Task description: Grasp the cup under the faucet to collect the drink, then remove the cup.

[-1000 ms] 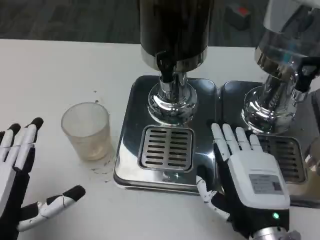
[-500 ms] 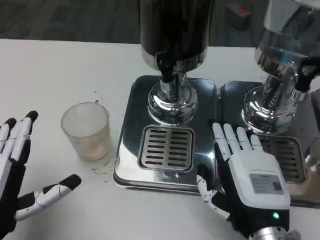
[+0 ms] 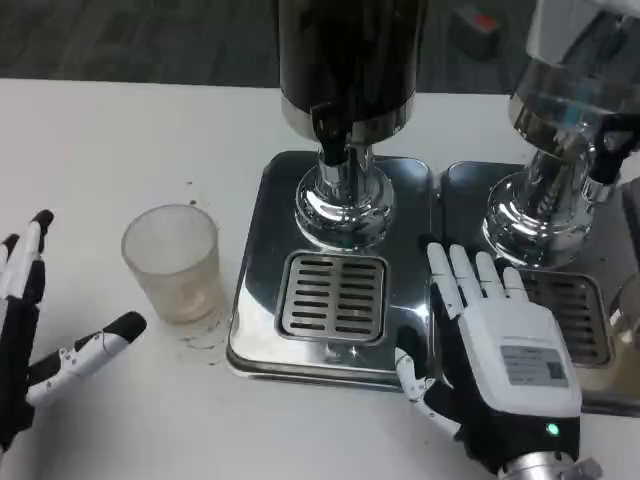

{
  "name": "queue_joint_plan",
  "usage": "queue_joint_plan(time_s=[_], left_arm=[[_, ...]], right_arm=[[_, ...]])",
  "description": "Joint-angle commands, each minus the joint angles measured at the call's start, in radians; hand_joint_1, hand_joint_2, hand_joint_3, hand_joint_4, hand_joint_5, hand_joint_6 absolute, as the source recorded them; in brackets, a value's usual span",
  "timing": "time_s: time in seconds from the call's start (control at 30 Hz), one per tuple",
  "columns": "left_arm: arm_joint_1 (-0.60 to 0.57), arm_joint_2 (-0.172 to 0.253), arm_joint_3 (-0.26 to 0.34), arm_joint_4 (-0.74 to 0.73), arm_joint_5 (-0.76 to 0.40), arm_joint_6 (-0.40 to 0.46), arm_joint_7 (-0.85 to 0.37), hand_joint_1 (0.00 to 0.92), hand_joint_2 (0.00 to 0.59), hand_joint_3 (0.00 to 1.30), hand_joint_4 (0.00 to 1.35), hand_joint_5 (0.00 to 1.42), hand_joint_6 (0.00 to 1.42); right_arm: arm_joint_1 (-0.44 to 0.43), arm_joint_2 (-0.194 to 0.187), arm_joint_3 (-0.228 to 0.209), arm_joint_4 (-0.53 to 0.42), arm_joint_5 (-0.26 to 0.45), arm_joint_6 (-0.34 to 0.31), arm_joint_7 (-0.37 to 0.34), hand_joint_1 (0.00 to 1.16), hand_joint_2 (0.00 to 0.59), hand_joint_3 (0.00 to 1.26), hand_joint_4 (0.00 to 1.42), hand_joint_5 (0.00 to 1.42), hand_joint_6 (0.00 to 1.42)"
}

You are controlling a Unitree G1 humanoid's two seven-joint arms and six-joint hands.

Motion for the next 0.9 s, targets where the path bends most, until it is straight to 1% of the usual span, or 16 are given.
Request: queue_joint_plan(time_s=[0.03,0.13,0.17,0.27,0.47,0.67,0.8,0.9], left_arm=[[-0.067,-0.006,-0.026,0.12,-0.014,-0.089,-0.007,0.0,0.0,0.0,0.0,0.0,0.0],[-0.115,-0.012,-0.043,0.206,-0.022,-0.139,-0.013,0.0,0.0,0.0,0.0,0.0,0.0],[-0.136,-0.02,-0.046,0.235,-0.035,-0.145,-0.025,0.0,0.0,0.0,0.0,0.0,0.0],[-0.202,-0.045,-0.056,0.317,-0.059,-0.147,-0.053,0.0,0.0,0.0,0.0,0.0,0.0],[-0.289,-0.073,-0.078,0.421,-0.076,-0.156,-0.092,0.0,0.0,0.0,0.0,0.0,0.0],[-0.344,-0.084,-0.113,0.48,-0.063,-0.162,-0.115,0.003,0.0,0.0,0.0,0.0,0.0],[-0.37,-0.08,-0.14,0.511,-0.048,-0.167,-0.114,0.033,0.0,0.0,0.0,0.0,0.0],[-0.395,-0.084,-0.147,0.543,-0.058,-0.167,-0.121,0.046,0.0,0.0,0.0,0.0,0.0]], right_arm=[[0.001,0.002,0.002,-0.011,-0.002,0.008,-0.002,0.39,0.554,0.0,0.0,0.0,0.0],[0.004,0.004,0.003,-0.013,-0.002,0.009,-0.002,0.39,0.554,0.0,0.0,0.0,0.0],[0.005,0.004,0.004,-0.015,-0.003,0.011,-0.001,0.39,0.554,0.0,0.0,0.0,0.0],[0.007,0.004,0.005,-0.019,-0.005,0.014,0.002,0.39,0.554,0.0,0.0,0.0,0.0],[0.012,0.009,0.008,-0.024,-0.006,0.022,0.004,0.39,0.554,0.0,0.0,0.0,0.01],[0.015,0.015,0.015,-0.024,-0.008,0.029,-0.002,0.39,0.554,0.0,0.0,0.0,0.03],[0.016,0.016,0.02,-0.024,-0.008,0.034,-0.006,0.39,0.554,0.0,0.0,0.0,0.03],[0.016,0.017,0.025,-0.023,-0.009,0.038,-0.007,0.39,0.554,0.0,0.0,0.0,0.03]])
